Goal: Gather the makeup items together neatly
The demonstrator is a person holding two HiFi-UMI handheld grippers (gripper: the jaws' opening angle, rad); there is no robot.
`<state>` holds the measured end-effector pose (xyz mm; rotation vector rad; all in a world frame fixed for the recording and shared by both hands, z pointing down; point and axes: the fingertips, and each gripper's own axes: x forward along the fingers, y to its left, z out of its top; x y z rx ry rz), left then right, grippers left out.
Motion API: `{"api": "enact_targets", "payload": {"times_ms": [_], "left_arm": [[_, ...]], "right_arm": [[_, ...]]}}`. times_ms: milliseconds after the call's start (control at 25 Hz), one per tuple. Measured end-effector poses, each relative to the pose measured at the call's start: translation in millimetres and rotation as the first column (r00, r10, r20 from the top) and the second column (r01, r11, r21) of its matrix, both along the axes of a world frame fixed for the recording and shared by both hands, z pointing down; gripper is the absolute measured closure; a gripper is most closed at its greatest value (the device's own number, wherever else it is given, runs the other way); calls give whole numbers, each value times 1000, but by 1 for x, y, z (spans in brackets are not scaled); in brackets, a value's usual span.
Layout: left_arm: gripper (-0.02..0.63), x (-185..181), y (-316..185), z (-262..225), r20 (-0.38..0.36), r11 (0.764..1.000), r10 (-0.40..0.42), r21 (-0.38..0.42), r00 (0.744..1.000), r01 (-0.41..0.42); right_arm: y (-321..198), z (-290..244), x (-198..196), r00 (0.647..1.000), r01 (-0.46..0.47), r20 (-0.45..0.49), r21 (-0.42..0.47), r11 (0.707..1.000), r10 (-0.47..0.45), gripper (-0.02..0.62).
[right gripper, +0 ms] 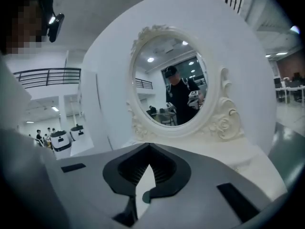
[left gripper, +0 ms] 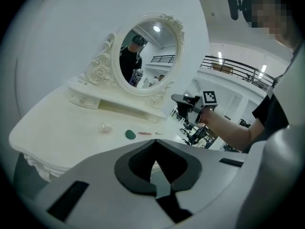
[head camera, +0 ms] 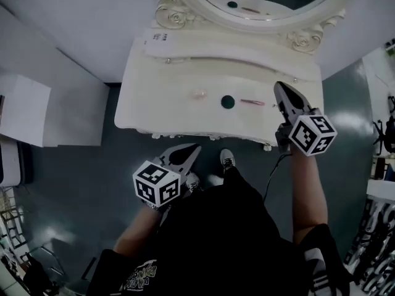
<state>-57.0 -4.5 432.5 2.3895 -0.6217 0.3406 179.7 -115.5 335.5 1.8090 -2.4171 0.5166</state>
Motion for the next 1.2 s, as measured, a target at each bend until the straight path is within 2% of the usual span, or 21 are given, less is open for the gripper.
{"api": "enact_targets", "payload": {"times_ms": [120, 200, 280, 360, 440, 560, 680, 840, 1000, 1200], "left_arm": [[598, 13, 9, -3, -7, 998, 62, 8, 998, -62], [598, 20, 20, -2, -7, 995, 100, 6, 995, -100], [598, 23, 29, 1, -2, 992, 129, 0, 992, -129], [598, 22, 35, 4, 1, 991, 136, -14, 991, -136], [598, 17, 37, 7, 4, 992, 119, -32, 993, -119], [598, 5, 35, 15, 22, 996, 71, -59, 997, -70], [598, -8, 28, 25, 40, 996, 17, -87, 999, -14], [598, -13, 17, 32, 55, 994, -18, -110, 998, 24], [598, -3, 11, 32, 56, 994, -9, -112, 998, 15], [598, 7, 5, 36, 59, 992, 12, -127, 998, -5]], "right_arm": [[36, 21, 0, 999, -46, -25, -35, 998, 45, 566], [50, 62, -17, 997, 1, -76, -142, 990, -12, 565], [55, 107, -40, 985, 67, -140, -252, 966, -105, 563], [51, 145, -60, 951, 115, -235, -334, 936, -201, 546], [40, 179, -75, 902, 150, -319, -405, 902, -293, 463], [16, 219, -87, 843, 171, -377, -488, 856, -384, 465], [-4, 241, -91, 813, 169, -401, -532, 830, -422, 465], [-25, 256, -90, 820, 167, -387, -543, 823, -422, 474], [-33, 266, -88, 840, 161, -353, -562, 811, -411, 492], [-40, 266, -88, 838, 186, -341, -555, 811, -425, 494]]}}
